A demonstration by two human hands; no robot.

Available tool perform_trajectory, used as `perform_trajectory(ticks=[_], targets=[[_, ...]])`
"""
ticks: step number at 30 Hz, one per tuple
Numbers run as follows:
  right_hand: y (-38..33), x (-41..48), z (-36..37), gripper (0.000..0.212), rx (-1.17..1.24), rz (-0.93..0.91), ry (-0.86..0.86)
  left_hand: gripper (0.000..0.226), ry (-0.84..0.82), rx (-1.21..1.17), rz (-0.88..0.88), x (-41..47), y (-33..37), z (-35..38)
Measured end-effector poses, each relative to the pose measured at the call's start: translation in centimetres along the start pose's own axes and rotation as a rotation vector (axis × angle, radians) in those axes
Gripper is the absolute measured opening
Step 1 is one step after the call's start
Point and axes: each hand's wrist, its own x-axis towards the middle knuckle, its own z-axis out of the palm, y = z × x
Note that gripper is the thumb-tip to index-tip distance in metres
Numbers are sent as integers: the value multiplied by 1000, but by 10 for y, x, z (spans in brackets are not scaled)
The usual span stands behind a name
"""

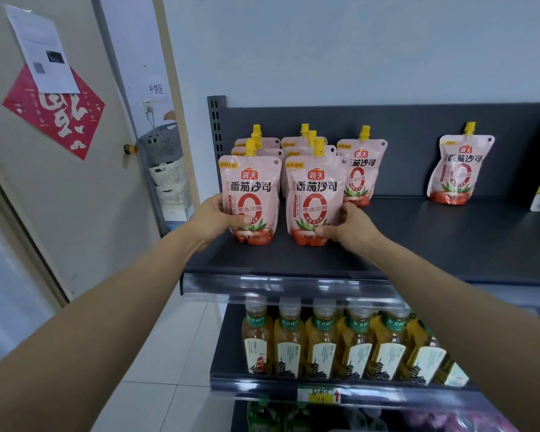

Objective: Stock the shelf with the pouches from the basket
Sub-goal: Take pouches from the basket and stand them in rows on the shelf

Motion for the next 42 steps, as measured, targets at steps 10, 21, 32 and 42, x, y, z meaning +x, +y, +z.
perform_trajectory(ticks=[10, 21, 32, 42], targets=[[2, -49, -35, 45, -99, -135, 226, 34, 326, 36, 156, -31, 12, -3], [58, -154, -82, 13, -186, -182, 86, 19, -40, 245, 235, -134, 14, 126], [238, -225, -112, 17, -417, 273, -204, 27, -539, 489, -194, -195, -140, 262], [352, -272, -116, 20, -559, 541, -347, 13, -829, 676, -381, -223, -271, 338]])
